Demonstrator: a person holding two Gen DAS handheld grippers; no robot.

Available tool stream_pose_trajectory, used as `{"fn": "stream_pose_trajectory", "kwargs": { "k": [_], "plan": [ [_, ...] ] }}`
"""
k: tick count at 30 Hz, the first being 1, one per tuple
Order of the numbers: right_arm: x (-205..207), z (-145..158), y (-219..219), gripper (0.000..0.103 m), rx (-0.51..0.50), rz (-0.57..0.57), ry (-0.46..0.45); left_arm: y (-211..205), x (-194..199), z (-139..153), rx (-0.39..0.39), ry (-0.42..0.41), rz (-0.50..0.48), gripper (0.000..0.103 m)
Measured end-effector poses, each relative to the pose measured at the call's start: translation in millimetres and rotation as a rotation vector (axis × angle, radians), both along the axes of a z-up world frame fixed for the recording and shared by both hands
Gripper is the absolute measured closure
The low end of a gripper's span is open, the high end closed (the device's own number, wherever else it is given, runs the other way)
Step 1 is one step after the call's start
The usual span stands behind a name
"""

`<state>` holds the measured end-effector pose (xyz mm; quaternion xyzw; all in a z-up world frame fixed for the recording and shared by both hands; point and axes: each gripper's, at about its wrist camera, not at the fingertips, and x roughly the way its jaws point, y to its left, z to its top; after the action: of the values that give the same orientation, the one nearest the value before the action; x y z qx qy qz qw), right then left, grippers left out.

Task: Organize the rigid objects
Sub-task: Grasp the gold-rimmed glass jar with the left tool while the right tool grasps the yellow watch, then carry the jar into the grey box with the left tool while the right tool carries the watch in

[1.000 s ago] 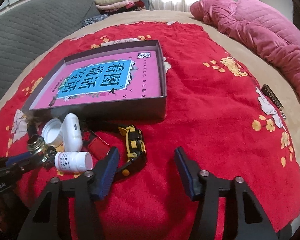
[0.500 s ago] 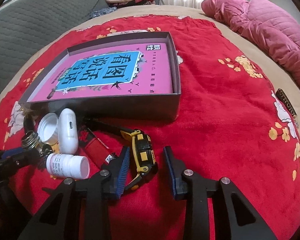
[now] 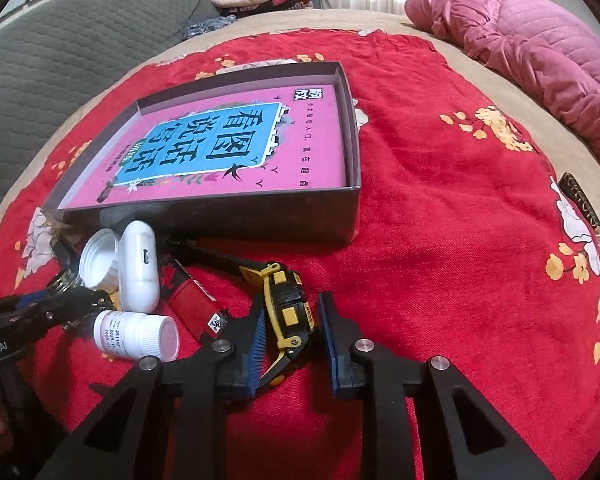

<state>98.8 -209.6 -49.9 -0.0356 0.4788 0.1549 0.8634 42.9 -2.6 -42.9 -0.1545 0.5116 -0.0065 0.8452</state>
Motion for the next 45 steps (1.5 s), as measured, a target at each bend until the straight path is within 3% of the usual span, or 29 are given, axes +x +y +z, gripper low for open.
{"fn": "stream_pose_trajectory", "kwargs": {
  "k": [21, 31, 45],
  "plan": [
    [-15, 34, -18, 0.079, 0.145, -0.016, -0.089, -8, -20, 25, -0.015, -0.086, -0.082, 0.067],
    [-19, 55, -13, 0.079, 0.214, 0.015, -0.197, -6, -17, 41, 0.019, -0.158, -0.072, 0.067],
    [-12, 63, -7, 0.079, 0.228, 0.000, -0.248, 1, -9, 47, 0.083, -0.196, -0.038, 0.067]
  ]
}}
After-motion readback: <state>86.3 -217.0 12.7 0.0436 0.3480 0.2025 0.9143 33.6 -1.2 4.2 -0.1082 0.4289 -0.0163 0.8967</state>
